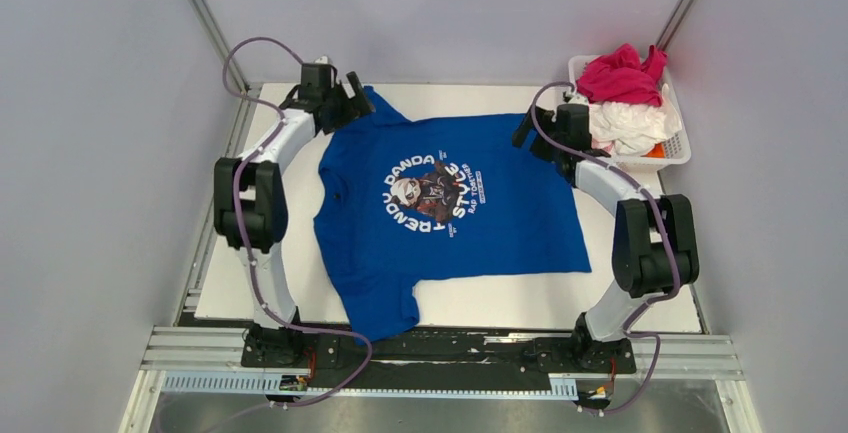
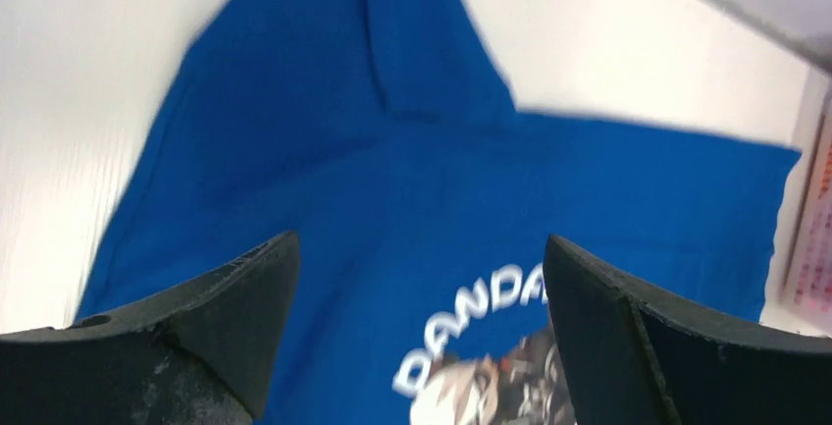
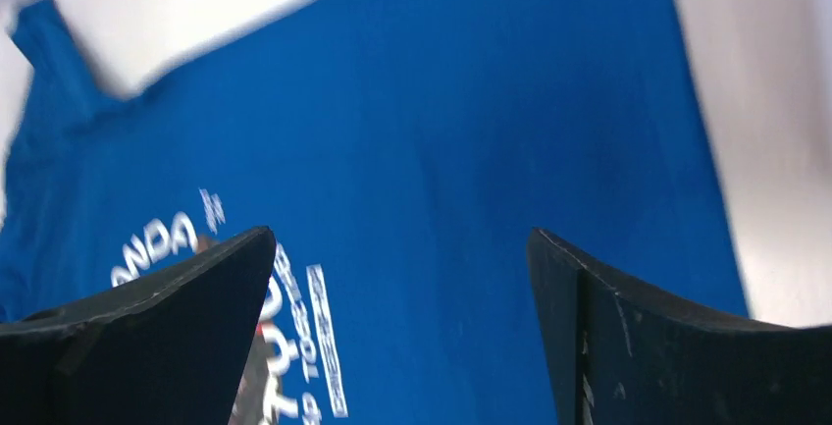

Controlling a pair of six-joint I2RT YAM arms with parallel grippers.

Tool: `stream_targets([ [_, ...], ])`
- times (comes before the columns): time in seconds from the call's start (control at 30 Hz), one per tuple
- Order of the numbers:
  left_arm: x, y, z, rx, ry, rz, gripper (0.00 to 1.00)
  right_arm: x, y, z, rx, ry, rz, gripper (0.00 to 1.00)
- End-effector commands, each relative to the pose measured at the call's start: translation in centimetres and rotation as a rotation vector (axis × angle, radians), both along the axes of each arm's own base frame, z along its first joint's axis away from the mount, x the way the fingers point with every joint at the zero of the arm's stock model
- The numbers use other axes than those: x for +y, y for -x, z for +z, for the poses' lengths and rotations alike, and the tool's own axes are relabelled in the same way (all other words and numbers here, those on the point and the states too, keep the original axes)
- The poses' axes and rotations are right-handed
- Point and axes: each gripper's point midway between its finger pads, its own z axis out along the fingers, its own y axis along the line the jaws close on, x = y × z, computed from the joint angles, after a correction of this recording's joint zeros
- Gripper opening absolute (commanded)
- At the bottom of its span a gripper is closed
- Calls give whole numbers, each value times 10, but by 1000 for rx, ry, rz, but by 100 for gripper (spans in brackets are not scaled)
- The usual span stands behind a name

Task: Fold and stack the t-shirts
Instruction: Flatten out the tshirt

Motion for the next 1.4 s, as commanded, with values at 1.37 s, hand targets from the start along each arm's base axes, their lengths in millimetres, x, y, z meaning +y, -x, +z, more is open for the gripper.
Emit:
stream_targets([
  [1.37, 9, 116, -21, 91, 162, 3, 100, 38, 130, -32, 267, -75, -66, 100],
])
